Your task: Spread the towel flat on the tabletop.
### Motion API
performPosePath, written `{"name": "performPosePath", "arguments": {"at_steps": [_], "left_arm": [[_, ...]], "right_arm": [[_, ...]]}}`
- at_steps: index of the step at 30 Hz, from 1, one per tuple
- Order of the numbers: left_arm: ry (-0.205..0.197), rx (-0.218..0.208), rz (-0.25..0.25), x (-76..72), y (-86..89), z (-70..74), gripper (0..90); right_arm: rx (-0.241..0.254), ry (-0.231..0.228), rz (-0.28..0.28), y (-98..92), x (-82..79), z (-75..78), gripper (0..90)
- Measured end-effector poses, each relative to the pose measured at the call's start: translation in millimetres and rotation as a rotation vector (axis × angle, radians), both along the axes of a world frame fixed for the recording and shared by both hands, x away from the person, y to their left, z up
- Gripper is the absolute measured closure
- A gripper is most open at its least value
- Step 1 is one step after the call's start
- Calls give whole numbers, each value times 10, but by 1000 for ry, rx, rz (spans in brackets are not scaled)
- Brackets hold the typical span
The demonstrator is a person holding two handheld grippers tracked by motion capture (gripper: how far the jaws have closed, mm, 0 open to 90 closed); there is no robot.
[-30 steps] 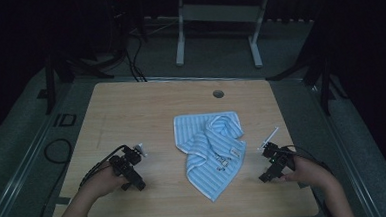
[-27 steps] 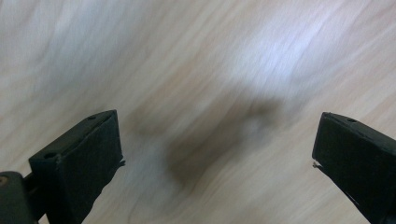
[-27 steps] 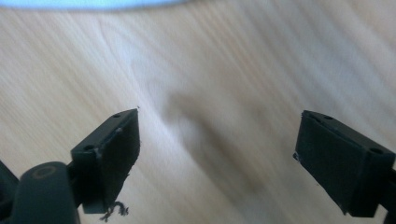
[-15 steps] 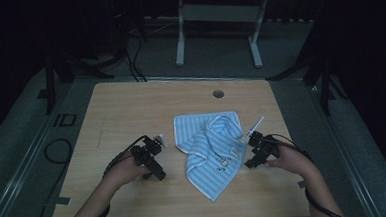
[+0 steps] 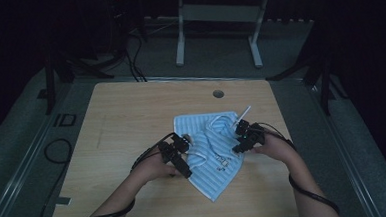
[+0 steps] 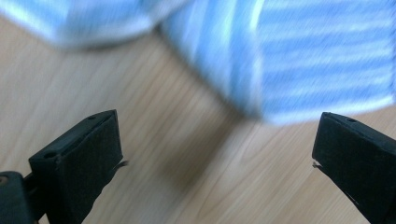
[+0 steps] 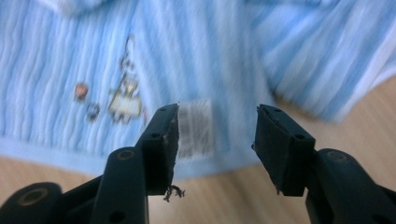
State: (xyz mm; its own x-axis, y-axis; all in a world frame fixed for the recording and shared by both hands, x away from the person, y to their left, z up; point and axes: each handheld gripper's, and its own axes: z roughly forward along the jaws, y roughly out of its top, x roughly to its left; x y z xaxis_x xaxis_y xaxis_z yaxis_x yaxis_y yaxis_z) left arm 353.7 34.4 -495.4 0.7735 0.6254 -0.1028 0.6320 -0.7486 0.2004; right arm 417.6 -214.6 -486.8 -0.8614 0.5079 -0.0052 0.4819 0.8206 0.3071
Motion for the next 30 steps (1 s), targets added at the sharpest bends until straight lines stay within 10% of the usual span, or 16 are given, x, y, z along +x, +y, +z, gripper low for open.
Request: {"name": "performPosePath", "arguments": {"at_steps": [17,25,30], "left_arm": [[-149,22,-33,213,-621,-155,241],[-216,-14,-5,274,-524,-111,793],[-206,-49,18,287,-361,-30,853]], "right_arm": [[11,-41,55,363,207,-132,598],[11,-46,58,326,170,-99,845],[26,-72,57,263,99,-29,848]]}}
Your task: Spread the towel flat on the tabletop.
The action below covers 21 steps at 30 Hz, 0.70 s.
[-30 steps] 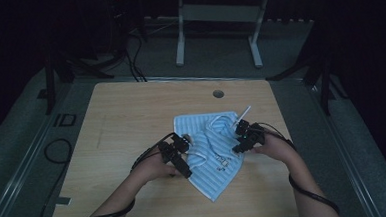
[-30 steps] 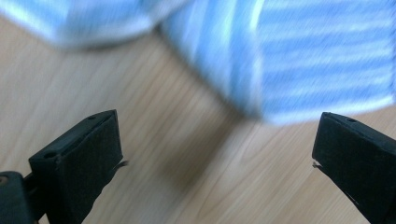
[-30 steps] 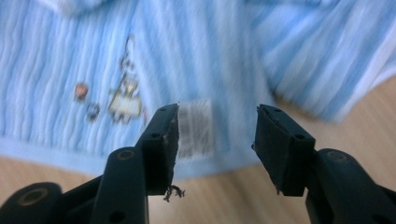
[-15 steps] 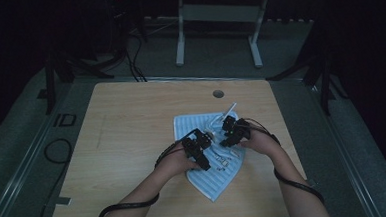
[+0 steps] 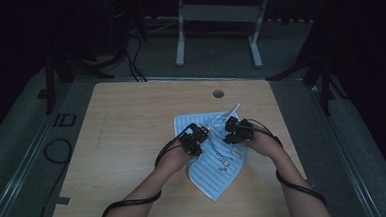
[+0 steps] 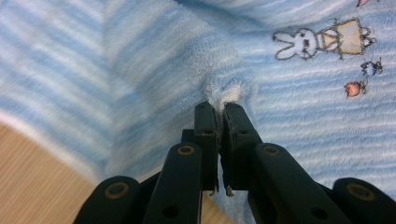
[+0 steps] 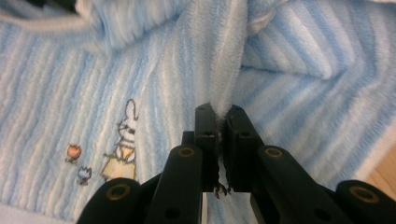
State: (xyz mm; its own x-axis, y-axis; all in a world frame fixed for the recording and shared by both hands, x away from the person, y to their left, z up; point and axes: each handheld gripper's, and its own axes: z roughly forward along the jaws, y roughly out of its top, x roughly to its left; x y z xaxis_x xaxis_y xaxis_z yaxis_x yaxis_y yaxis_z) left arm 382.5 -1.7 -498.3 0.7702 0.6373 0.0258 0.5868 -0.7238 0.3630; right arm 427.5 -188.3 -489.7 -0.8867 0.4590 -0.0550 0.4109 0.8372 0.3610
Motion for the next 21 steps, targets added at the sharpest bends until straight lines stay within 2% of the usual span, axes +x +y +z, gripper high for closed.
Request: {"name": "performPosePath", "arguments": {"at_steps": [5,10,12,16,18,21], "left_arm": [[-38,4,43,8,193,42,853],[-42,-5,81,33,395,82,857],[-54,-6,101,46,459,89,858],[-41,-3,113,77,533,73,859],[-40,-5,127,90,551,51,858],[-36,5,139,111,567,-1,858]], "right_arm": [[46,-1,-14,-129,-117,43,848],[53,-9,-49,-330,-289,31,846],[79,-8,-67,-418,-387,24,846],[89,-13,-79,-554,-636,5,846],[112,-2,-92,-625,-756,-11,847],[109,18,-111,-713,-919,-72,846]]}}
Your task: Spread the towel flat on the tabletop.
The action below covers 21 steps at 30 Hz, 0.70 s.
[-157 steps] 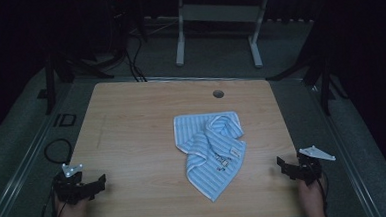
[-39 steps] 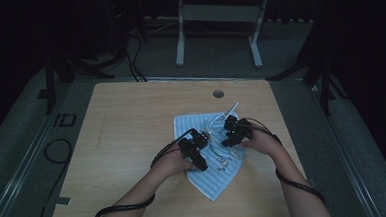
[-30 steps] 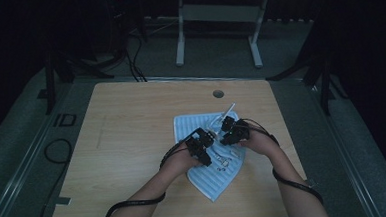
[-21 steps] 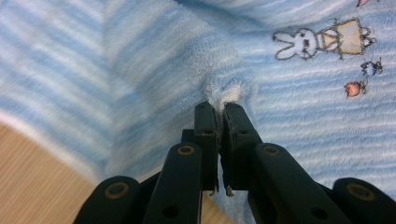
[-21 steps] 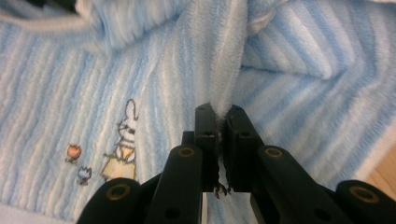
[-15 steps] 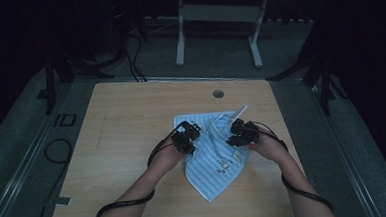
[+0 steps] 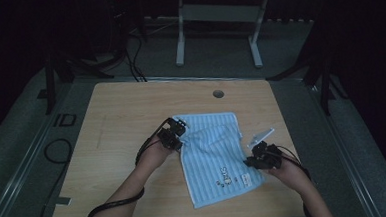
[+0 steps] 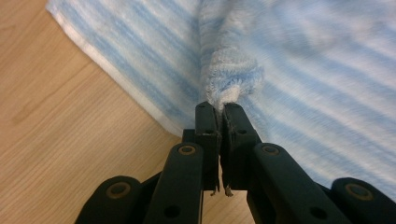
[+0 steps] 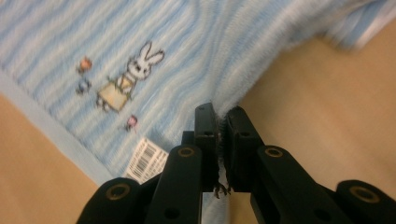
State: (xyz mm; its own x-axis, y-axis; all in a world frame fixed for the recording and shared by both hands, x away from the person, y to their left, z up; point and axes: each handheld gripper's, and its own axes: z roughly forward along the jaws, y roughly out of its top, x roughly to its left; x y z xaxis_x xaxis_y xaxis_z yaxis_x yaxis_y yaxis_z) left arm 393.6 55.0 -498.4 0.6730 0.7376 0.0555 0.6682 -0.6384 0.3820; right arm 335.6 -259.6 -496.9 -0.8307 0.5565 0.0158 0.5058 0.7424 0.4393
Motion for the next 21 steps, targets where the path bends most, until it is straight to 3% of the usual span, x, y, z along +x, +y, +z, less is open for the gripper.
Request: {"name": "performPosePath", "arguments": {"at_steps": [4,7,14,16,21], "left_arm": [[28,13,14,57,40,-111,857],[36,-3,35,98,68,-160,857],[32,-10,51,160,93,-166,856],[47,-13,41,152,91,-161,847],[69,0,9,53,157,-89,654]], "right_arm": [[-11,29,-21,-72,-179,-134,846],[2,54,-34,-97,-270,-204,846],[23,75,-59,-141,-326,-265,845],[29,78,-64,-147,-331,-257,792],[33,55,-64,-144,-335,-139,652]]}}
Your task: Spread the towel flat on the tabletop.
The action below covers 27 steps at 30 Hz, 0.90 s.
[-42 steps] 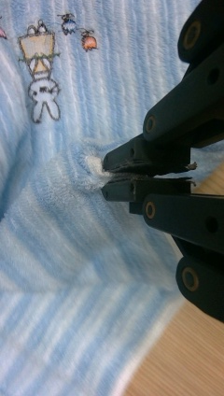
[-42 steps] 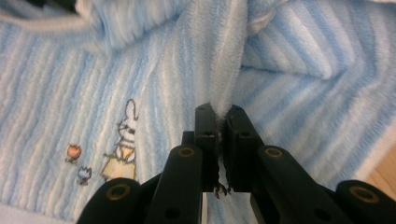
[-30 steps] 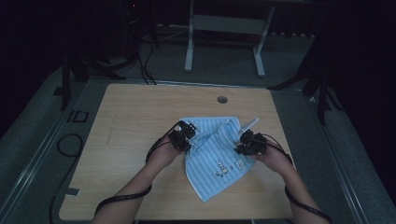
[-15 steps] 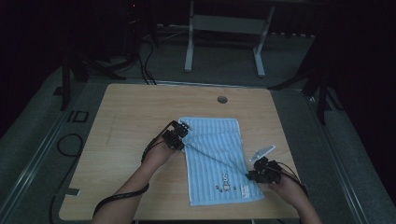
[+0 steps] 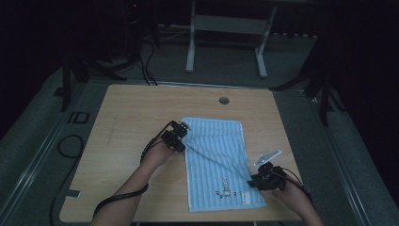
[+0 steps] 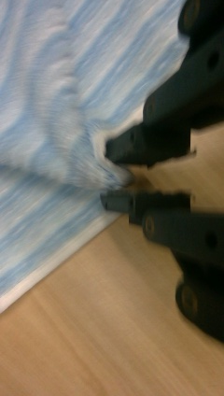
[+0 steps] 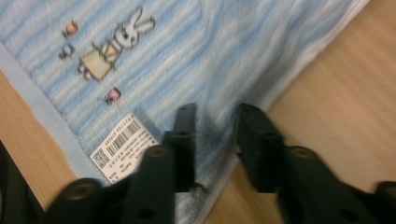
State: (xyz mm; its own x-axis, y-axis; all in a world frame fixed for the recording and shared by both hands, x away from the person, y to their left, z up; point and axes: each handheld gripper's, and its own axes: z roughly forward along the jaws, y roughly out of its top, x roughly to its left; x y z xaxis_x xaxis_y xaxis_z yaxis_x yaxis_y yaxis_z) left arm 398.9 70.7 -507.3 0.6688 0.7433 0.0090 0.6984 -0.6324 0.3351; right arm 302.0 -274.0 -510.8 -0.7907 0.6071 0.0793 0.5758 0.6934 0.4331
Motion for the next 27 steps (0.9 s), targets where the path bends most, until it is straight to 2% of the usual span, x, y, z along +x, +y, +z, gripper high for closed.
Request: {"name": "performPosePath", "arguments": {"at_steps": [2,6,8,10,12,16,17,19,23,27], "left_arm": [[-10,-7,1,-80,45,55,598],[-44,-25,-14,-272,109,193,548],[-62,-36,-48,-410,90,260,547],[-73,-45,-94,-565,34,288,564],[-58,-54,-146,-702,-46,268,615],[-8,-85,-210,-888,-237,118,666],[4,-71,-230,-909,-276,76,665],[19,-63,-237,-919,-334,-12,662],[37,-41,-224,-823,-371,-137,630],[31,-29,-210,-702,-393,-152,618]], "right_arm": [[-1,-22,1,-9,7,84,630],[4,-76,-9,-18,41,262,612],[11,-88,-10,-1,50,338,666],[9,-102,4,39,43,385,783],[1,-104,31,110,19,385,829],[-31,-81,65,248,24,262,831],[-49,-80,64,276,30,220,830],[-56,-65,69,315,50,140,829],[-90,-51,59,342,130,20,799],[-113,-38,43,368,224,-74,778]]}}
